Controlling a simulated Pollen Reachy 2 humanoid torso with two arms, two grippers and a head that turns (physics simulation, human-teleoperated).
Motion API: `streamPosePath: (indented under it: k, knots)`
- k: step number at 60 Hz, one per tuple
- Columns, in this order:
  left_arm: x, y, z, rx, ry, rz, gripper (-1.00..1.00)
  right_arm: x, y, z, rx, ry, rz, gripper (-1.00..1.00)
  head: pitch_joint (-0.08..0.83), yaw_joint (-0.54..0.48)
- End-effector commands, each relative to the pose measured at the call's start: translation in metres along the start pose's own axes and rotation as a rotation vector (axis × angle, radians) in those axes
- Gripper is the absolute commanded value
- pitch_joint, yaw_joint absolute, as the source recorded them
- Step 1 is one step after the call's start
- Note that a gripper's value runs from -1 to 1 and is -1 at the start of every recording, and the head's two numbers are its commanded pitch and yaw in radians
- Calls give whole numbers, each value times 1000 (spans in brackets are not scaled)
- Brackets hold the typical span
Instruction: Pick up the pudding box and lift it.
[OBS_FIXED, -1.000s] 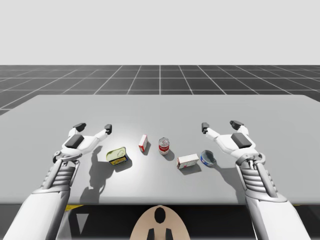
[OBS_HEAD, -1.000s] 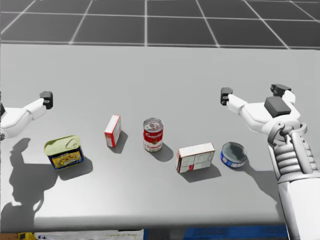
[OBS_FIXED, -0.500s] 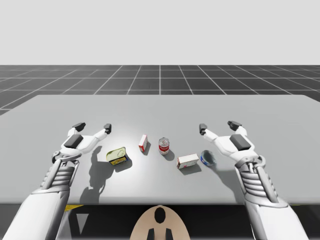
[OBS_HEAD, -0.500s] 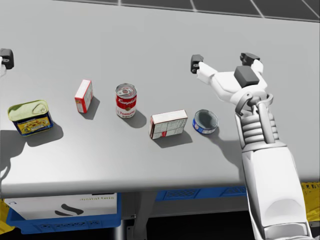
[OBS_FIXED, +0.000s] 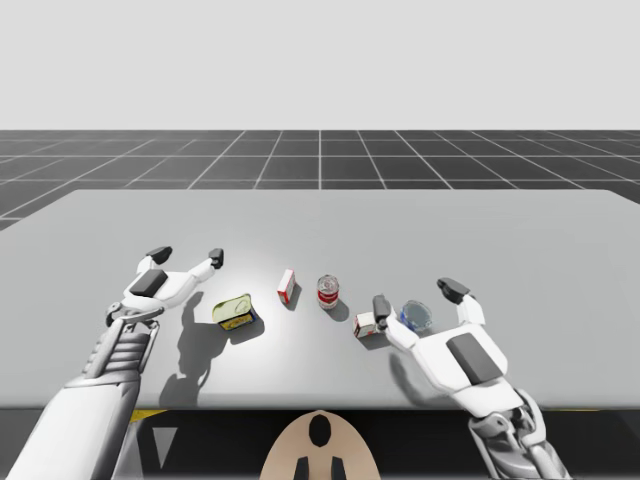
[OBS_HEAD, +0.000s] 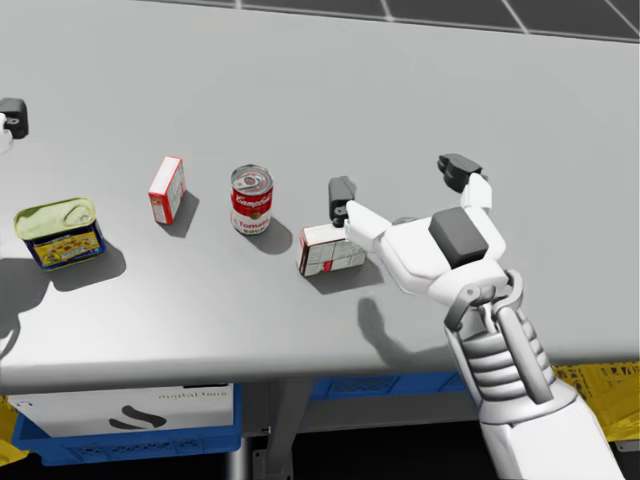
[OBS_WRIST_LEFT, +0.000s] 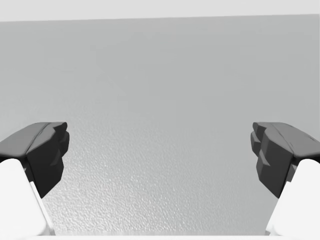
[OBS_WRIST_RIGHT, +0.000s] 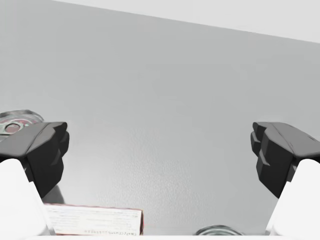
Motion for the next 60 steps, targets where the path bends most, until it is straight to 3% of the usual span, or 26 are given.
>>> streamPosePath:
  k: [1, 17, 38, 60]
  knots:
    - [-1, -1, 0, -1, 4, -2, -1000, -19, 43, 24, 47, 2, -112, -1000, 751, -174]
    - [-2, -2, -1, -1, 9, -5, -1000, -47, 62, 37, 33, 10, -167, -1000, 757, -173]
    - [-3, -4, 0, 0, 9, -6, -1000, -78, 69, 8, -7, 45, -215, -1000, 767, -172]
    - [-2, -5, 1, -1, 7, -7, -1000, -90, 73, -22, -20, 67, -179, -1000, 775, -169]
